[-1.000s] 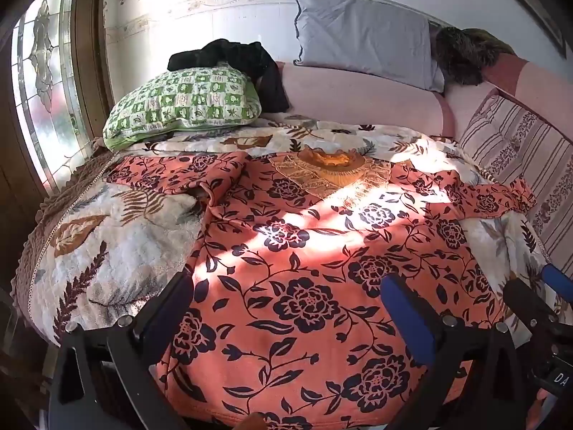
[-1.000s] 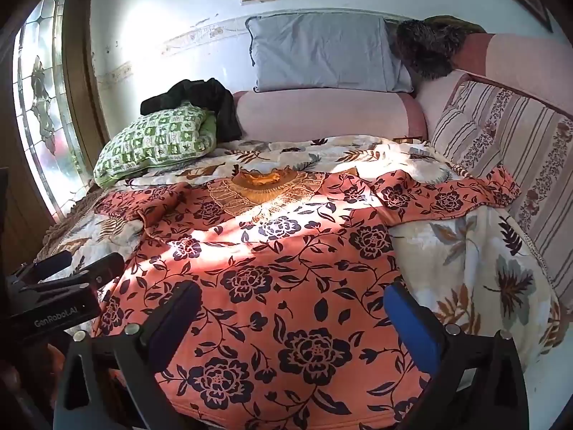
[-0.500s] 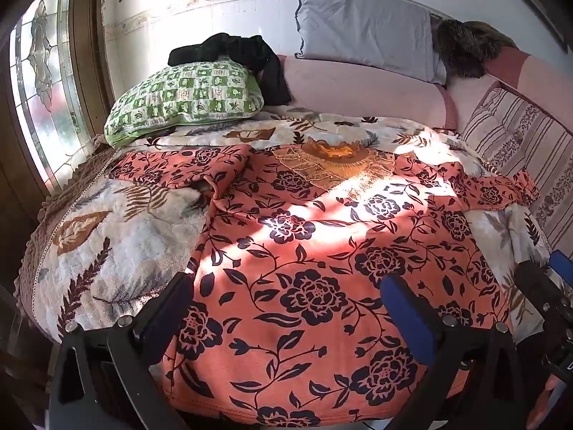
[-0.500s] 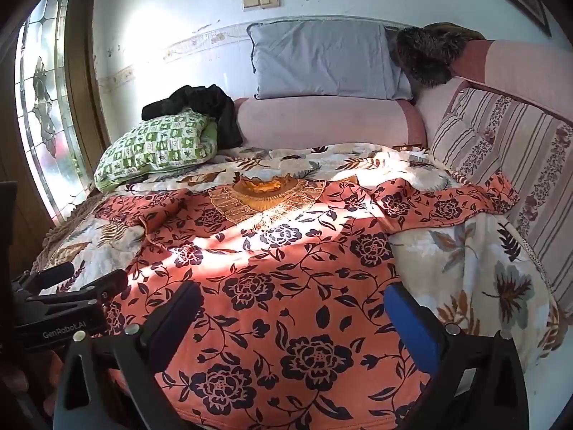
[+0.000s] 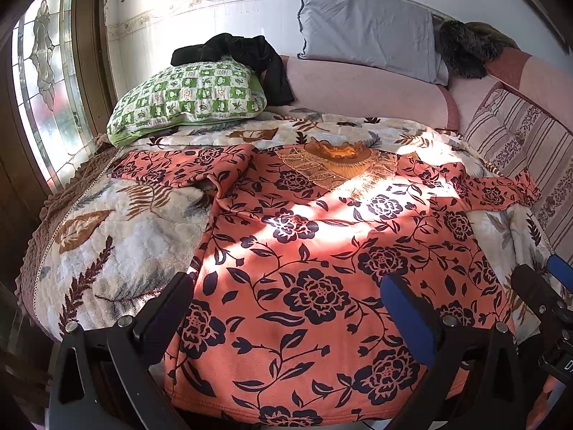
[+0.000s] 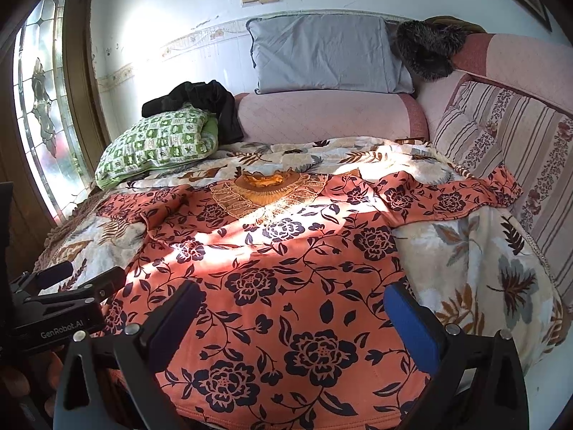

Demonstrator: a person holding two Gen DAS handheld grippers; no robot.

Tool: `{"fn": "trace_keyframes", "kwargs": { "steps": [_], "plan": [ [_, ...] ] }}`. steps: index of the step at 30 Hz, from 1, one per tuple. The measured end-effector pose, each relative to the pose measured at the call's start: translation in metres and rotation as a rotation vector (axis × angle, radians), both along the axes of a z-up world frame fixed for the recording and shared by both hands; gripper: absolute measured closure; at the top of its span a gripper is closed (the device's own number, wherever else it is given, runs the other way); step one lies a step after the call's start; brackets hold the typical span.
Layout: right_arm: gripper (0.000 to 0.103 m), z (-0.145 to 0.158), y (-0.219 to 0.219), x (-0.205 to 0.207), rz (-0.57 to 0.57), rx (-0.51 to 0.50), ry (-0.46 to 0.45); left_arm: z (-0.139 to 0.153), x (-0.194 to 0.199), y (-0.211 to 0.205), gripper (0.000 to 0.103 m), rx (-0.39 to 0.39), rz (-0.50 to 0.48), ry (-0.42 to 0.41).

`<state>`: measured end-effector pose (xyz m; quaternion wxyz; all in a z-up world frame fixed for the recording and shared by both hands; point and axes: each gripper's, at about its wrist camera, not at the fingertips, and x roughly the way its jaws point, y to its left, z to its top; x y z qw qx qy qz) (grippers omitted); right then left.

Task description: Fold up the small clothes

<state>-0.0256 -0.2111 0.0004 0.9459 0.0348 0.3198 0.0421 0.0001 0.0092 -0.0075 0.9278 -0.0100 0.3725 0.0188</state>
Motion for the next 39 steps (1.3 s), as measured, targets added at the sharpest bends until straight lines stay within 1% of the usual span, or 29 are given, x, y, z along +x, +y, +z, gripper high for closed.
{"fn": "trace_keyframes", "kwargs": {
  "steps": [9,20,28,33,39],
  "plan": [
    [0.000,0.0047,-0.0004,-0.0027,0.000,0.002,-0.028,-0.0003,-0.0003,0.0003,0.000,0.000,0.000,-0.001],
    [0.000,0.0062,-0.0005,-0.0020,0.002,0.001,-0.036,0.0050,0.0002,0.0013,0.000,0.004,0.007,-0.009],
    [0.000,0.0055,0.0005,-0.0017,0.005,-0.002,-0.035,0.0026,0.0000,0.0009,0.000,0.005,0.010,-0.006],
    [0.000,0.0054,0.0002,-0.0029,0.000,-0.005,-0.049,0.0028,0.0008,0.0019,0.000,0.003,0.014,-0.008],
    [0.000,-0.0004,0.0029,0.0009,0.013,-0.006,-0.028,-0.0011,0.0017,0.0061,0.000,-0.006,0.017,0.001]
  ]
}}
